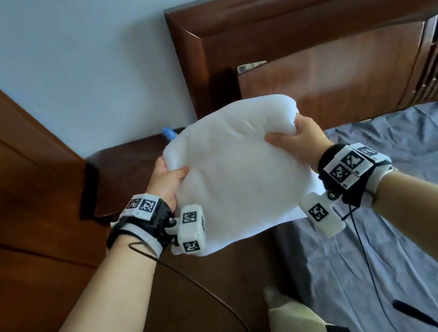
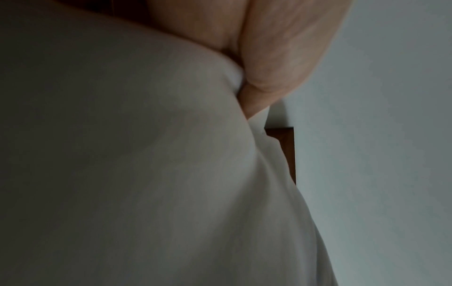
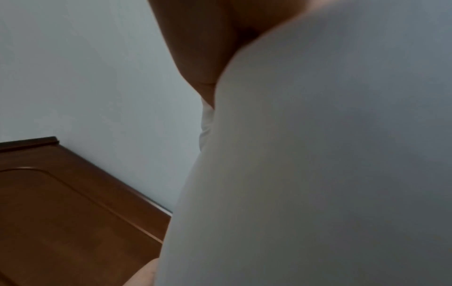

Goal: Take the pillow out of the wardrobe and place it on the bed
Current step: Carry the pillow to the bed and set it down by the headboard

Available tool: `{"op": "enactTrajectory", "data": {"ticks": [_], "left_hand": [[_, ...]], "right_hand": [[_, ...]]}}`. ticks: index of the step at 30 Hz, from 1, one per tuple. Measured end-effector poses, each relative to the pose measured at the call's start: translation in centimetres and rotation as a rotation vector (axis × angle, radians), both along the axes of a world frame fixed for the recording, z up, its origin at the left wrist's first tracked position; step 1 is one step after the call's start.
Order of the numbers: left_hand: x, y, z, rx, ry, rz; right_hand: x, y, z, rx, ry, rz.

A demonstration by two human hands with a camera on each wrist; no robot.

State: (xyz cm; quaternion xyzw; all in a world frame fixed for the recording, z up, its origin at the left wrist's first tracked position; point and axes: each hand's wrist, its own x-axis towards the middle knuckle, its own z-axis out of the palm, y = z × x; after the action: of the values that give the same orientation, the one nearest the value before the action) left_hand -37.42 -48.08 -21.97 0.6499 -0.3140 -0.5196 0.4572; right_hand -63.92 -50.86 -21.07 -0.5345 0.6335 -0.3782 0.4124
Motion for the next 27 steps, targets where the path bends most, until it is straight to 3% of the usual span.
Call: {"op": "enactTrajectory", "data": {"ticks": [7, 15, 27], "left_hand": [[-6.1, -4.2, -3.7, 0.026, -0.005, -0.2], [-14.4, -9.9, -8.4, 0.071, -0.098, -0.397], [-24.7, -22.2, -18.4, -0.109, -0.232, -0.621]], "right_hand": [[-6.5, 2.1, -3.3, 0.054, -0.006, -0.23], [-13.0, 0.4, -8.7, 0.094, -0.049, -0.377], [-19.8, -5.7, -19.6, -0.144, 0.044, -0.66]]}}
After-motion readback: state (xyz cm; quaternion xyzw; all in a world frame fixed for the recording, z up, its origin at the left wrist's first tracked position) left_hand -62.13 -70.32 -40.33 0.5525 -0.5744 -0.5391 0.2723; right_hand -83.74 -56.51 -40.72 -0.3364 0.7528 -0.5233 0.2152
